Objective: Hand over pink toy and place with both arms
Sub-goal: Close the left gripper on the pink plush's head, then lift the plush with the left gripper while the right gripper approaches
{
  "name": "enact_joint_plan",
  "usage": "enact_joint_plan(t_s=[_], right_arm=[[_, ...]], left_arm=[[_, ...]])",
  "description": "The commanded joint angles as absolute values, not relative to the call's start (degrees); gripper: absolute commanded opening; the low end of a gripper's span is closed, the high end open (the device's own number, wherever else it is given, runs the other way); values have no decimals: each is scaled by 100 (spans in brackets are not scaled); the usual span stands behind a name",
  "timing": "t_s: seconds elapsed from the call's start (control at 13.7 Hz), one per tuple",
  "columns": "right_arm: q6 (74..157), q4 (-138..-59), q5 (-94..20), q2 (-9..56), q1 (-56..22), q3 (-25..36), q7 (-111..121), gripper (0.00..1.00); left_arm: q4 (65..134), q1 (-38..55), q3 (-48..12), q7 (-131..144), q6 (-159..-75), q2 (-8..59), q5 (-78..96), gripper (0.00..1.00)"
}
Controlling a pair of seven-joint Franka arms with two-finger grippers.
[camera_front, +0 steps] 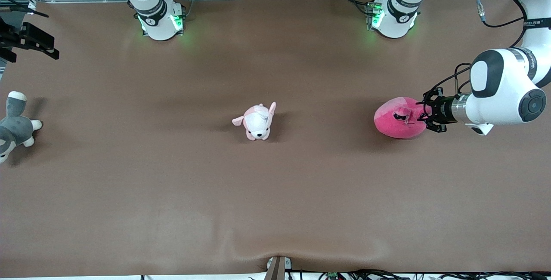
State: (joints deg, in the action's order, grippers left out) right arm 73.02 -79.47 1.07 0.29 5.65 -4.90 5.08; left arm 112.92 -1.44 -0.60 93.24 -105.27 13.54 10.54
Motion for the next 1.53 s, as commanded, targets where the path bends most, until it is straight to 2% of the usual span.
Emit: enact_joint_plan(t_s=[0.0, 0.29, 0.51, 0.73, 0.95, 1.17, 1.46], right_arm=[[7269, -7989, 35, 44, 712, -545, 501, 100], [7295, -7946, 61, 210, 773, -545, 501, 100], [7295, -7928, 27, 255, 721, -562, 309, 100], [7304, -7928, -770, 334, 607, -597, -1320, 100], [7408, -7928, -1212, 421, 46, -598, -3281, 100], [7847, -7928, -1230, 527, -587, -606, -4714, 100], [8725, -7928, -1573, 799, -1316, -606, -6964, 100]], left_arm=[[11058, -299, -88, 9307, -10521, 1546, 1187, 0], [10917, -299, -88, 9264, -10468, 1617, 1187, 0], [10505, -255, -114, 9246, -10048, 1608, 1195, 0], [10231, -272, -306, 9080, -9633, 1346, 1213, 0], [10108, -273, -369, 8948, -9484, 819, 1536, 0], [9600, -255, -868, 9157, -9204, 633, 1767, 0], [8844, -194, -1825, 10508, -9202, 843, 1828, 0]])
